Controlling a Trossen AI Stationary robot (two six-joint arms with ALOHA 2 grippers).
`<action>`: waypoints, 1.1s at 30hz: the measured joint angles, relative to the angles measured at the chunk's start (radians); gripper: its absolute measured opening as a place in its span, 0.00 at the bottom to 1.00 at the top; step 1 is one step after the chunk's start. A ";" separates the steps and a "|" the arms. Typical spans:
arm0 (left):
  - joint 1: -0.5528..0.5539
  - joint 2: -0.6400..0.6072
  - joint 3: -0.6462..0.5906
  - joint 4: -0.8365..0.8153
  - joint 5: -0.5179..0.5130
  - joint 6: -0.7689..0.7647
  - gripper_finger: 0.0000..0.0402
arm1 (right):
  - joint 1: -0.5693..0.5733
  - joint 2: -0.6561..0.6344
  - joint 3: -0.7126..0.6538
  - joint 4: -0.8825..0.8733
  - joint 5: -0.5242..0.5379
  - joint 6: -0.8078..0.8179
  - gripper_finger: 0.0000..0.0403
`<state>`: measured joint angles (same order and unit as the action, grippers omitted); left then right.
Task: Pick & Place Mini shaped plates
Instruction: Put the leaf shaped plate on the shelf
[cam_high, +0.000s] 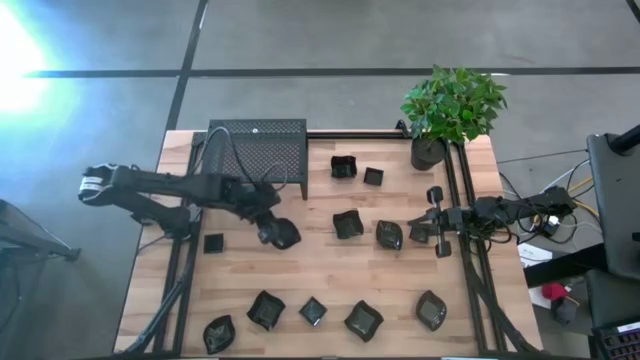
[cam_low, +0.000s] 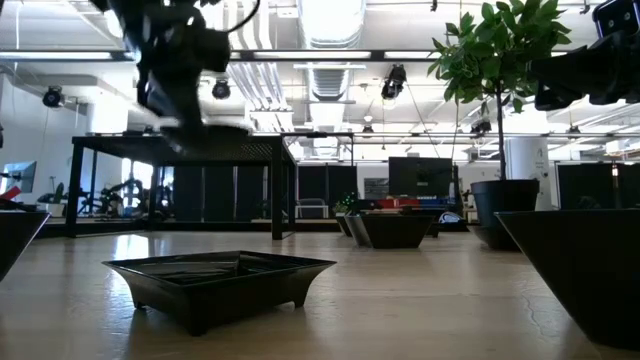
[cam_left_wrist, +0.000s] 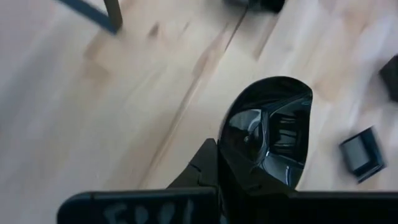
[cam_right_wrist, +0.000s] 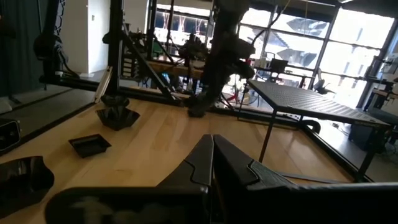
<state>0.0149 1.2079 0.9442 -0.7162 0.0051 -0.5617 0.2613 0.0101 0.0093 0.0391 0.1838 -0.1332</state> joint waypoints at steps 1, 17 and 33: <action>0.006 0.000 0.027 -0.017 -0.001 0.000 0.00 | 0.000 0.000 0.000 0.000 0.000 0.001 0.02; 0.377 -0.001 0.351 -0.317 0.005 0.144 0.00 | 0.000 0.000 0.000 0.000 0.000 0.003 0.02; 0.878 -0.002 0.345 -0.345 0.136 0.273 0.00 | 0.000 0.000 0.000 0.000 0.000 0.003 0.02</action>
<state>0.8925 1.2060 1.2888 -1.0616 0.1410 -0.2884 0.2614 0.0101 0.0093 0.0387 0.1837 -0.1307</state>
